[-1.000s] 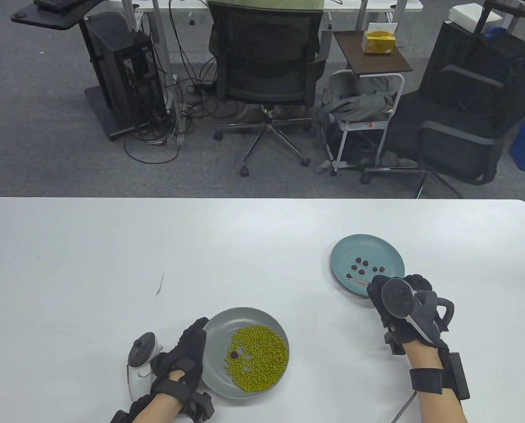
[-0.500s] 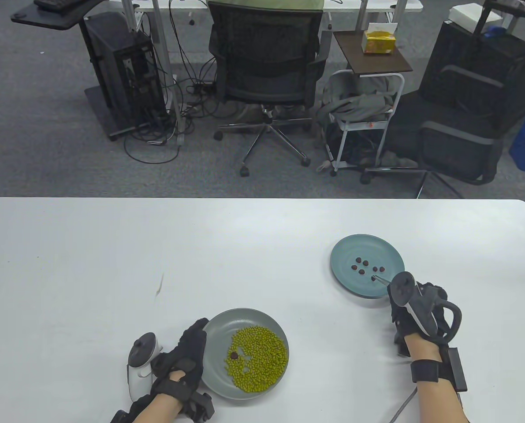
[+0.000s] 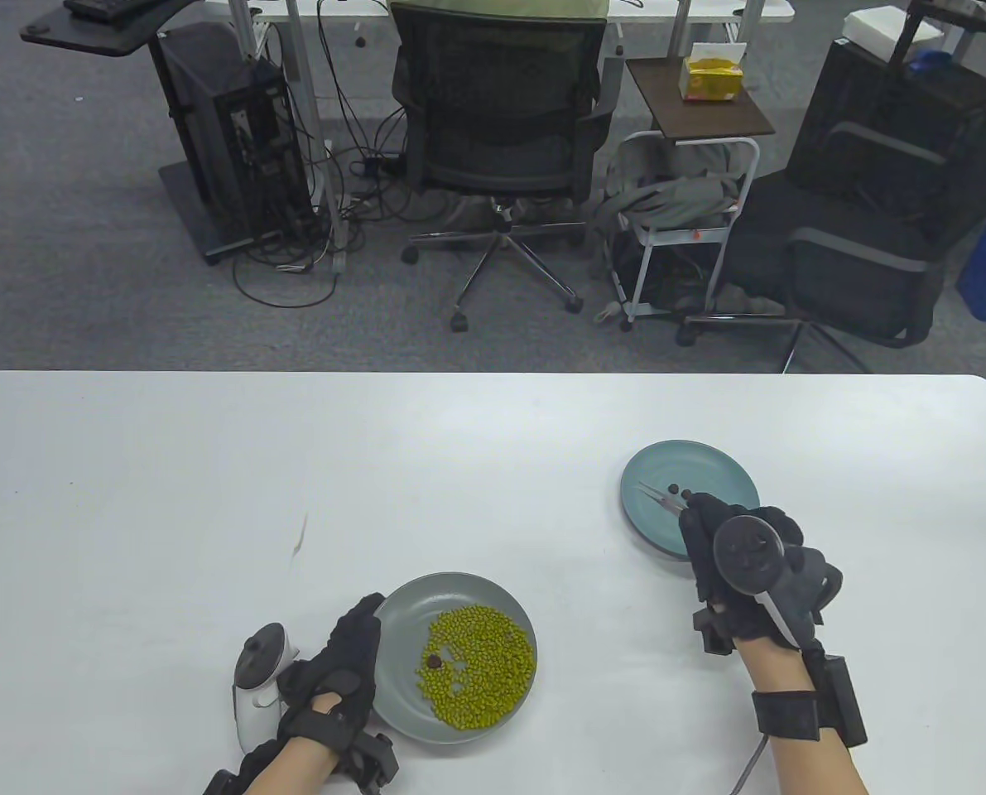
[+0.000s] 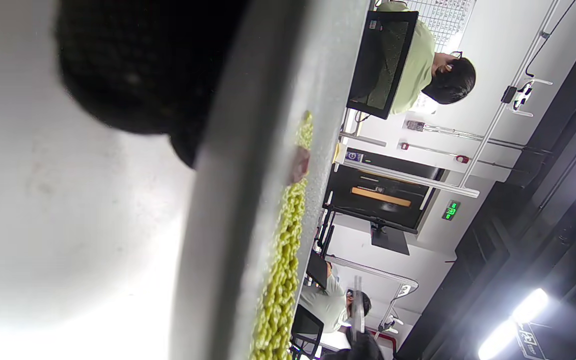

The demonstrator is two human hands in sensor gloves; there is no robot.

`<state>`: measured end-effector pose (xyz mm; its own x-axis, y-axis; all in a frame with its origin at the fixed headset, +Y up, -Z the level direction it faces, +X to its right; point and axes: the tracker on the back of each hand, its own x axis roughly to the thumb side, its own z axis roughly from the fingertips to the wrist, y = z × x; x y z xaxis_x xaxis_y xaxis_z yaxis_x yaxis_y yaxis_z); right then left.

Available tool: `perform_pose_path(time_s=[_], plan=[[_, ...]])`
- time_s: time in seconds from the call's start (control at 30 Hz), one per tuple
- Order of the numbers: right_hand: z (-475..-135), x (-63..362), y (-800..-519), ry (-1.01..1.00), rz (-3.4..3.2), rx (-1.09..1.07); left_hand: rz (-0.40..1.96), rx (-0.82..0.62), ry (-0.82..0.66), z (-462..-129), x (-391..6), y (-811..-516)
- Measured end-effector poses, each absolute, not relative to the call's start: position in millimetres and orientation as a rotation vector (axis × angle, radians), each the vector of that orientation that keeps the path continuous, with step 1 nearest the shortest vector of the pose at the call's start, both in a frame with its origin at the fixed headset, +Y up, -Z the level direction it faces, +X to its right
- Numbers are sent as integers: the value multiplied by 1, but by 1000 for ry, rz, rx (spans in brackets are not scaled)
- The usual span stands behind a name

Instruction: Pick cranberries with tweezers into plate

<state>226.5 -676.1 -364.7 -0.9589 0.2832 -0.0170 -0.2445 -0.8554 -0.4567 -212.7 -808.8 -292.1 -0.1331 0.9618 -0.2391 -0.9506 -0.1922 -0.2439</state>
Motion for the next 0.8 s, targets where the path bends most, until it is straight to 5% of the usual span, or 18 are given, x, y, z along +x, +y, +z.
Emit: perform_pose_path(time_s=[0.27,0.63,0.8], plan=[[-333,152,-661,-715,2841,283,1726,-399,-37,-292,-212,-809],[-339,147,-674,-431,2769,356,1716,-400,-36,-292,-212,-810],[-332,135,-671,-464,2786,473,1716,-399,-34,-292,-212,-810]])
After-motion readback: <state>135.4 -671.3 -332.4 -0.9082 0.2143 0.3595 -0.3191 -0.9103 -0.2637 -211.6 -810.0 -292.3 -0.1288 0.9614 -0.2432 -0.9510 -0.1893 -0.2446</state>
